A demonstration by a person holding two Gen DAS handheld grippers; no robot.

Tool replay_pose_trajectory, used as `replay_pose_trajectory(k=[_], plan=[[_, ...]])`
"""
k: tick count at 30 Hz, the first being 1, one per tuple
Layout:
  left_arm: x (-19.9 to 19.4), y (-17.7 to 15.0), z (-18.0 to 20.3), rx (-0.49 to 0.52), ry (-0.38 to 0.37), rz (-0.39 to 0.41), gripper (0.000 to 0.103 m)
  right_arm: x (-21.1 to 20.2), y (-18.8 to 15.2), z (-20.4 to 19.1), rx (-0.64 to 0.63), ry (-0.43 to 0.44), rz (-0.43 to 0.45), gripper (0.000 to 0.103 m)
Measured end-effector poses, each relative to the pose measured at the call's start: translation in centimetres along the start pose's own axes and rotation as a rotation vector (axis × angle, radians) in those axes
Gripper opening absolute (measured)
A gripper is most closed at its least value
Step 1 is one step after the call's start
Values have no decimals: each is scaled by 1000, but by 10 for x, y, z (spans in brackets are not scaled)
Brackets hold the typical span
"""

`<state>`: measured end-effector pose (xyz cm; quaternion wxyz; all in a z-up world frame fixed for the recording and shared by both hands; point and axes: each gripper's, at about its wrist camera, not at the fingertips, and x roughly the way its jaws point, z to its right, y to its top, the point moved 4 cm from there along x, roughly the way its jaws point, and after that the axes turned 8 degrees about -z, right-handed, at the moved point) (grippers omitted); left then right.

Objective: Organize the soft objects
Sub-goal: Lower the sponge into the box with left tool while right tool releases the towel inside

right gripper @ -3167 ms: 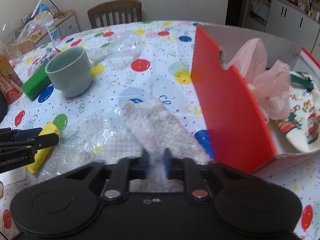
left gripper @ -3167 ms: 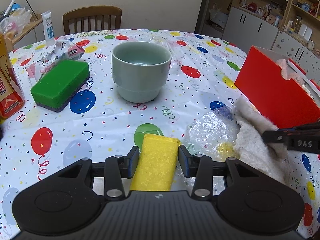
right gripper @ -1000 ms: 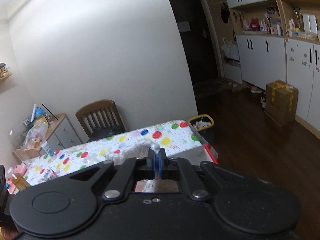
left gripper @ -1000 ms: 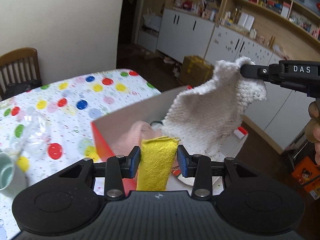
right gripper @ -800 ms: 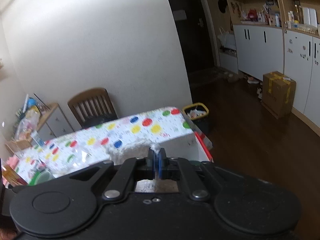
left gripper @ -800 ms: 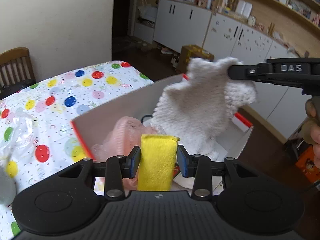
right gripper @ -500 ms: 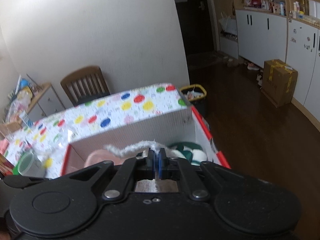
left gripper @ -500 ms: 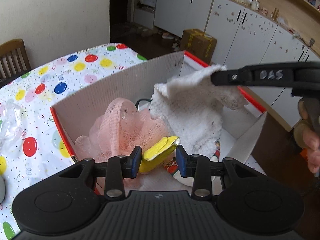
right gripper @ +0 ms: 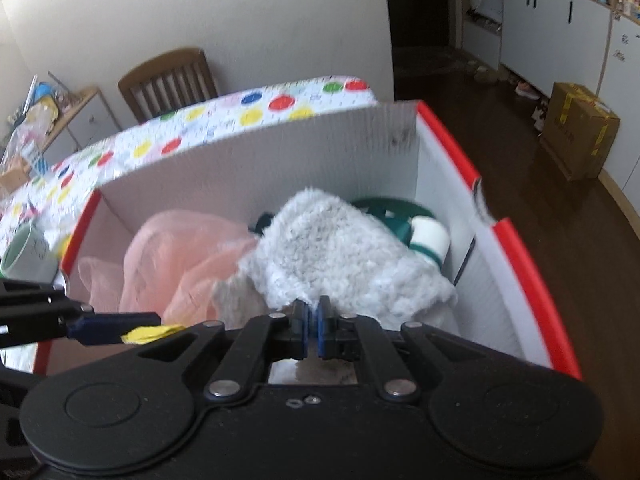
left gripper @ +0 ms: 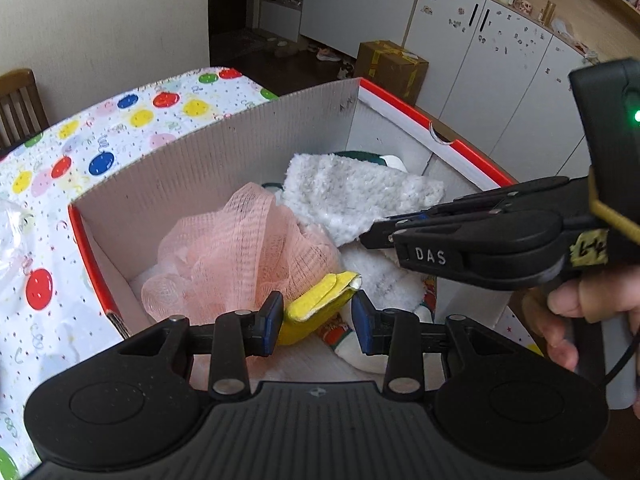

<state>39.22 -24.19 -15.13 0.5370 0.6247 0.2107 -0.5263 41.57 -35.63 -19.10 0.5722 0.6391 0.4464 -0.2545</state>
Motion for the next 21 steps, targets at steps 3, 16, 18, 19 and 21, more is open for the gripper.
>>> replay_pose_trajectory(k=[3,16,18,19,21], plan=[[1,-4,0,-10,-17,-21,36,3,-2,2,-13,0,-21,4],[-1,-18,1,-15,-59,-65,37,-11,-6,4,-27,34,-54,17],[-6,-20,1,-18,-63,-50,42,-16,-7,6,-17,40,-46,17],[-9,-21,1,-20,-70,-39,45,-19,-8,7,-12,42,-41,17],[-16,-21,1,-28,-70,-16,55,-25,-9,8,-4,47,-30,18]])
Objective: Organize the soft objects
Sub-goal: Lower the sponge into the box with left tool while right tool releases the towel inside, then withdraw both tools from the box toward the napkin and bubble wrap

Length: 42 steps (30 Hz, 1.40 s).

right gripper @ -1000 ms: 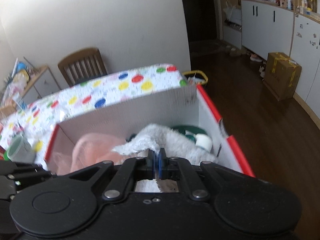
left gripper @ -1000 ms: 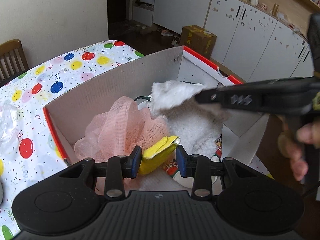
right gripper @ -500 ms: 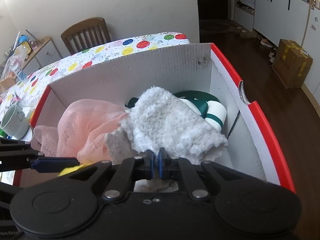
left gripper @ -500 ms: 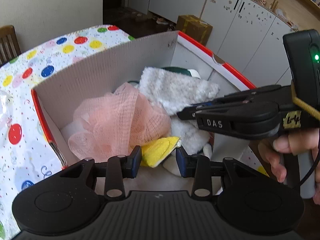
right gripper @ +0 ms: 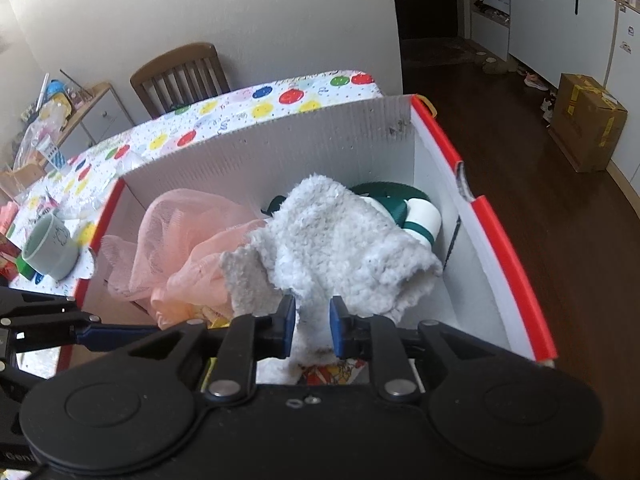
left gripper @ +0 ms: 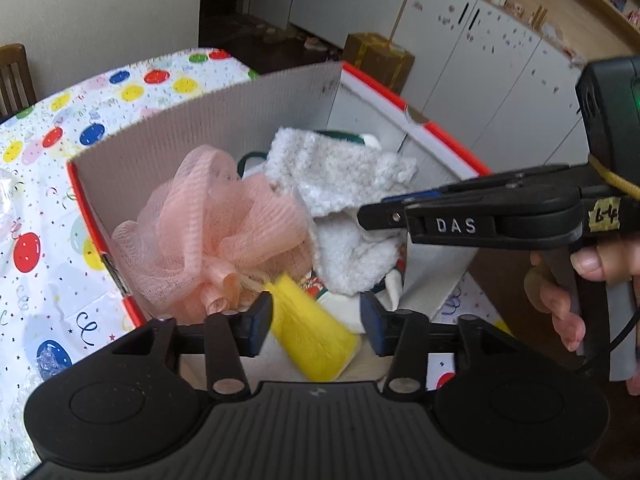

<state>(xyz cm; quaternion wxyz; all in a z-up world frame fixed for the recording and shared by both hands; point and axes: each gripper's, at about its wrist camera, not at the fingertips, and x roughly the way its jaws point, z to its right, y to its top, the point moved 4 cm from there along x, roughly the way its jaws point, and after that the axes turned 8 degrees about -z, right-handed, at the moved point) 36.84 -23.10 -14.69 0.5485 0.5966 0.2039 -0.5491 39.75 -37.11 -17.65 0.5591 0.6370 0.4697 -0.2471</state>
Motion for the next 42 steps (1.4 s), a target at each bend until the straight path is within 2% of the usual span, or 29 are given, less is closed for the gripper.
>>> replay_pose_trajectory(k=[1,8,9,10,12,21,23,25,29,37,42], plan=[[-4,0,0,-4,1,14,60,-3,-1,0,4,2,5,18],[-41,-3,-1,-36,-26,106,60,-27,-4,-8,7,6,65,22],[-47,-4,-2,-37,-31,118,60,-31,-5,-10,7,8,76,29],[-54,-6,-3,-37,-35,132,60,-35,-5,-11,7,9,87,41],[-66,-9,-5,-36,-30,162,60,-44,-6,-15,4,9,115,48],[-119,-35,-30,-43,28,263,60,-83,-11,-46,-22,42,195,51],[-129,-43,-39,-48,42,276,61,-88,-13,-57,-28,57,205,57],[-139,-51,-49,-55,56,288,68,-93,-15,-69,-37,72,215,66],[-155,-68,-71,-71,87,301,68,-99,-22,-97,-73,91,231,68],[-178,-103,-118,-139,96,315,83,-95,-39,-150,-139,112,219,80],[-190,-126,-144,-176,102,323,87,-85,-52,-183,-182,115,191,85]])
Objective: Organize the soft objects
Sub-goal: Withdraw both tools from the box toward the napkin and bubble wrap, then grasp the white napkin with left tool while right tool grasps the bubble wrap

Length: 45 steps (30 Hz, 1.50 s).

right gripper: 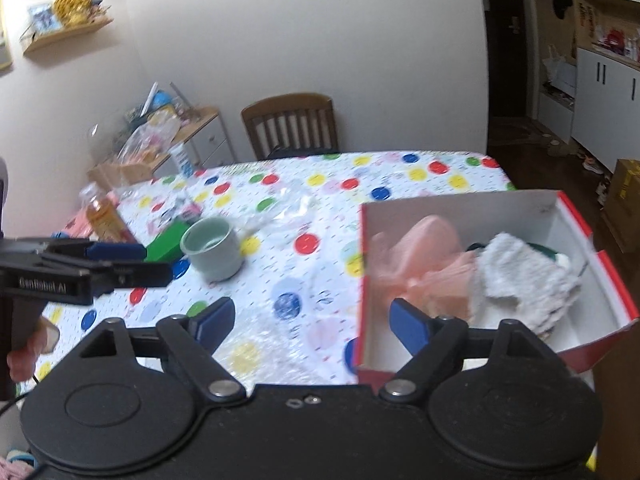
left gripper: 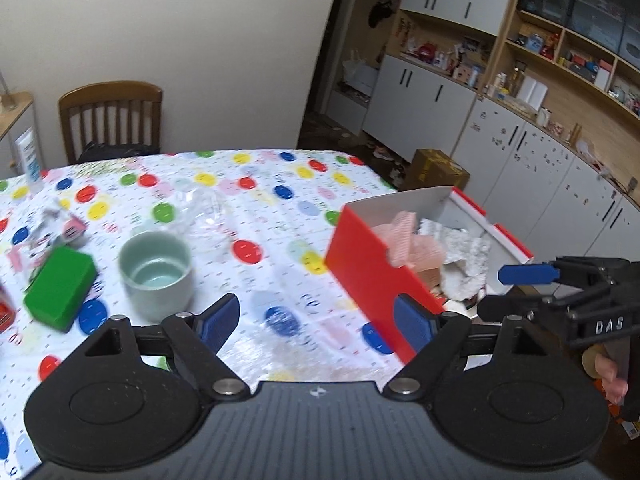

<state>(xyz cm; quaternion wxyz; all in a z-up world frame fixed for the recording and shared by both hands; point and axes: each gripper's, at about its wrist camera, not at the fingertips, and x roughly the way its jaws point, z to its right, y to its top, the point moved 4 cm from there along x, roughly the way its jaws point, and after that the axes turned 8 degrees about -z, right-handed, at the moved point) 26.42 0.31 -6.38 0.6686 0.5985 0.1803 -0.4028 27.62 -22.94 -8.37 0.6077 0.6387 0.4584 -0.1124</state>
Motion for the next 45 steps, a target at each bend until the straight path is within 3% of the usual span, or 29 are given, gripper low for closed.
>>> replay_pose_trajectory(k=[6,9,14,28,37,45], plan=[[-12,-20,-35,-33,19,-9,92,22,-13,-31,-8,14,-44,89],[-18,-31,-50,-49,44,-4,102,33,-19,-43,-5,19,-58,97],[-24,-52,-76,-50,96,-19,102,52,-28,-63,-33,14,-69,102],[-29,-115,-146,-197,189,-51,102,111,-48,-100,-40,-50,-149,102],[-2,-148,-157,-208,223,-140,102,151,-57,-113,-53,-90,-212,102],[16,-158,-157,-193,271,-165,101,173,-64,-112,-64,-143,-247,102]])
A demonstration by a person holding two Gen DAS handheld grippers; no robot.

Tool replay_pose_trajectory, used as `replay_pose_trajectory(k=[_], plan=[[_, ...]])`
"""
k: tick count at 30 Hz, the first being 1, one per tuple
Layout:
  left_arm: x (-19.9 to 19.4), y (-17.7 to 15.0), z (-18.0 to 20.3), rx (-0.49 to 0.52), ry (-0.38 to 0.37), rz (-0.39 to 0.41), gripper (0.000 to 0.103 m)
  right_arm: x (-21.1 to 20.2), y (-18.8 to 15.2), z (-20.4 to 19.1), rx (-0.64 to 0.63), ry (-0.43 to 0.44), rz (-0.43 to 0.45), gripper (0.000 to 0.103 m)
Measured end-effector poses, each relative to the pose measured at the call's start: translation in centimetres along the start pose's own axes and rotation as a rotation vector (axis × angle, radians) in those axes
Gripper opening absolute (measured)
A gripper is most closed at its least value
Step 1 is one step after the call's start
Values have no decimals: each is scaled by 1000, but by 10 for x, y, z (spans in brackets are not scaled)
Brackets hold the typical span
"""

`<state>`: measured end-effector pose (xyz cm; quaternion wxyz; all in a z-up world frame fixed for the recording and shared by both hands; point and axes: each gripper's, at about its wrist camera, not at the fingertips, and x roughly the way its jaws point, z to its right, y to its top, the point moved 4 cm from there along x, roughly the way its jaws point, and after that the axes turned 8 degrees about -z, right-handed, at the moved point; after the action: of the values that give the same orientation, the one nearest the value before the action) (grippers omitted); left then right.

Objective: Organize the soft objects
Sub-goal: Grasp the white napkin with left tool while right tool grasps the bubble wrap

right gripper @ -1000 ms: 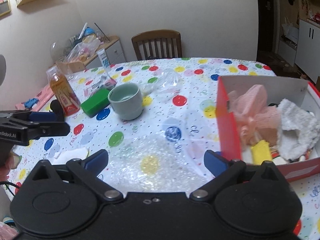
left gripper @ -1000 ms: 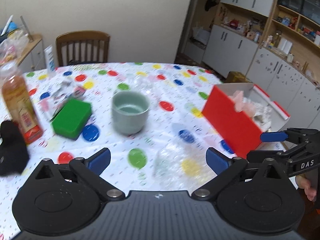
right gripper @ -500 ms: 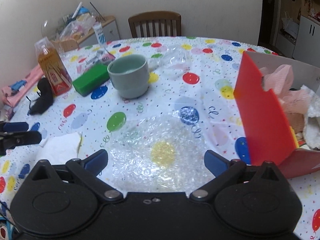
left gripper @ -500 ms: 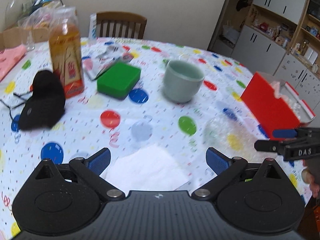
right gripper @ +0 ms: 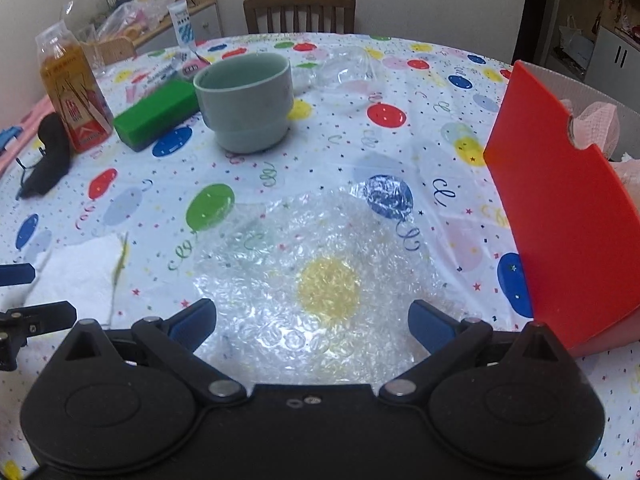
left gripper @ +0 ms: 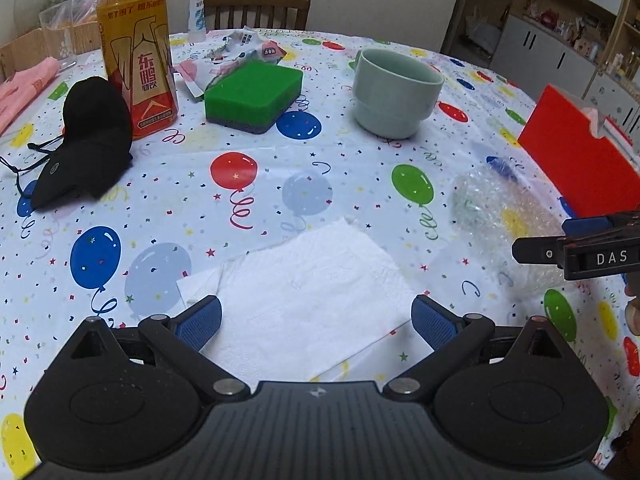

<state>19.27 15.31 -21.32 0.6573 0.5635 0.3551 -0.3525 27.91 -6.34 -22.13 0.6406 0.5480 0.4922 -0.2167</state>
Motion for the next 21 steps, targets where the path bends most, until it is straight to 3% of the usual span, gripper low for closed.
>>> replay_pose_trajectory(k=[5,8,15,18,21], plan=[[5,-2,5,23,35,3,97,7,-4,-3,-8,-14,-20,97],[5,-1,6,36,62,13,89,10,-7,-5,-19,-23,-33,94],[2,2,6,49,117,33,51,8,-10,-10,-61,-52,-27,86],[2,3,10,67,113,38,31,6,-10,-13,-83,-47,-22,77],[2,3,14,84,103,40,21,4,-10,-18,-104,-33,-20,64]])
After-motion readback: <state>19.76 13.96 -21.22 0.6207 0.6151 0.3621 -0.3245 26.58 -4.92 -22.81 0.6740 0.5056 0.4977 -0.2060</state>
